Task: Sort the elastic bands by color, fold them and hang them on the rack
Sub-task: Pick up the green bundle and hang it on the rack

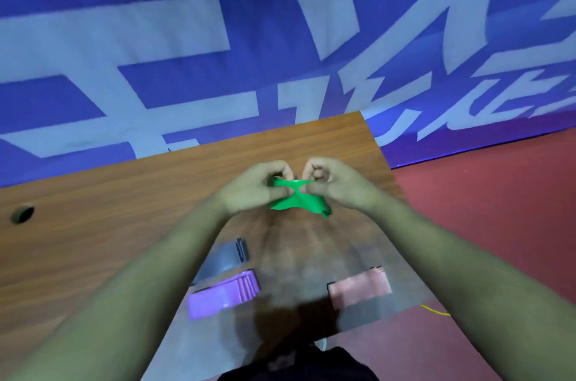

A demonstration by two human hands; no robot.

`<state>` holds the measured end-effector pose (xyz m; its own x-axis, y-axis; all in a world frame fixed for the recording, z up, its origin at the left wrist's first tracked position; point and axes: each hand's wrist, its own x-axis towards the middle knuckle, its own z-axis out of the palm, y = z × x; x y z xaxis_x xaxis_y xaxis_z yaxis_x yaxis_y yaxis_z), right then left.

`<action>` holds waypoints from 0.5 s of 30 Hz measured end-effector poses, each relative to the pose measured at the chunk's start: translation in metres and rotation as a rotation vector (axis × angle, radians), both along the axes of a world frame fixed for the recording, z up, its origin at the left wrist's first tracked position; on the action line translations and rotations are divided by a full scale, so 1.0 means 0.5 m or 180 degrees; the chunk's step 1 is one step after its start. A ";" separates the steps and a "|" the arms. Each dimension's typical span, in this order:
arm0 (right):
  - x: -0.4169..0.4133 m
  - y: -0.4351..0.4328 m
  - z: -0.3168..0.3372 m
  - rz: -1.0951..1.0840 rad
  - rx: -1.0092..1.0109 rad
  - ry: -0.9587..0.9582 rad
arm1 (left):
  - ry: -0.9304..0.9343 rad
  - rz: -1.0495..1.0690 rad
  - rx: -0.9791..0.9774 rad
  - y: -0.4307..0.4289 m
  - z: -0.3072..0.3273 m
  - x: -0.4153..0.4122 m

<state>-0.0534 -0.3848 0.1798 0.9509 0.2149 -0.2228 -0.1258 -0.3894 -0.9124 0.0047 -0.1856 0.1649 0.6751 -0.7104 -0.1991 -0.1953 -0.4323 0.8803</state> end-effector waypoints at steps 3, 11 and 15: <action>0.042 0.036 0.095 0.0184 0.0074 -0.0137 | -0.0114 0.0016 -0.0177 0.058 0.093 0.022; 0.101 0.129 0.292 0.0402 0.0511 -0.0050 | -0.0575 0.0183 -0.0382 0.173 0.311 0.017; 0.118 0.165 0.369 0.0444 0.0627 0.0012 | -0.1297 0.0039 0.0210 0.221 0.395 -0.001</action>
